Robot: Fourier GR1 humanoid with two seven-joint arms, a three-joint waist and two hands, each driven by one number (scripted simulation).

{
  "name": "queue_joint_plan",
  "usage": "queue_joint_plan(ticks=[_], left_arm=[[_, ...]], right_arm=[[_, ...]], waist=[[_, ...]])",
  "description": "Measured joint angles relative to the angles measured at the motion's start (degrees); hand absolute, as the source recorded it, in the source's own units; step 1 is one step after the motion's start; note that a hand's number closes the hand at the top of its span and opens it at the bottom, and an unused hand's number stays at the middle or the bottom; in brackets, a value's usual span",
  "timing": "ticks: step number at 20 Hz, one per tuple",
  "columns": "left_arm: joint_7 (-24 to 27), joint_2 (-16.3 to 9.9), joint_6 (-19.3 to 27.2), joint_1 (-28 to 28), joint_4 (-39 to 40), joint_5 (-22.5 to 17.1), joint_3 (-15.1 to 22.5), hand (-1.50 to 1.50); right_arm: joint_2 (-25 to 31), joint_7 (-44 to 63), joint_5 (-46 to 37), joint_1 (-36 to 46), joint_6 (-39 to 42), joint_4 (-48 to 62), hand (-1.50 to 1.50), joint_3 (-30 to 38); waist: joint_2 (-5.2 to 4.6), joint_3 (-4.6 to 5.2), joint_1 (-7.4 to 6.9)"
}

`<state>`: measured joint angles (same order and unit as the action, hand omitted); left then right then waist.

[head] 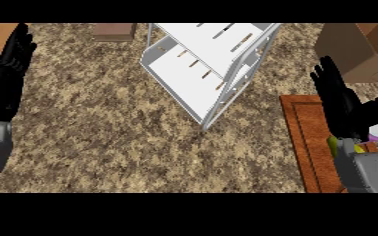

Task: Pick the can from the cutting board and place it in the tiered basket

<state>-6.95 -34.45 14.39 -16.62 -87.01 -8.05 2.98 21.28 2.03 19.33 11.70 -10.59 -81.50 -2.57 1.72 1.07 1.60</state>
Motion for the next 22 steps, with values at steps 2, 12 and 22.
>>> queue_joint_plan(ticks=[2,12,22], left_arm=[[0.78,2.08,-0.40,1.42,-1.36,-0.54,1.10,0.00],[8.55,15.04,-7.53,8.27,3.65,-4.87,11.01,0.00],[13.44,17.67,-10.44,9.92,8.60,-4.82,11.41,0.00]], right_arm=[[1.41,0.43,0.69,0.41,2.78,-0.91,-1.50,0.02],[8.43,-8.48,3.59,-0.16,26.76,2.59,-1.50,-3.40],[26.56,-15.37,-3.63,-0.20,37.22,-2.98,-1.50,4.00]], waist=[[-0.62,-0.43,-0.68],[-2.03,-1.00,-1.33],[-1.56,-0.95,-0.74]])
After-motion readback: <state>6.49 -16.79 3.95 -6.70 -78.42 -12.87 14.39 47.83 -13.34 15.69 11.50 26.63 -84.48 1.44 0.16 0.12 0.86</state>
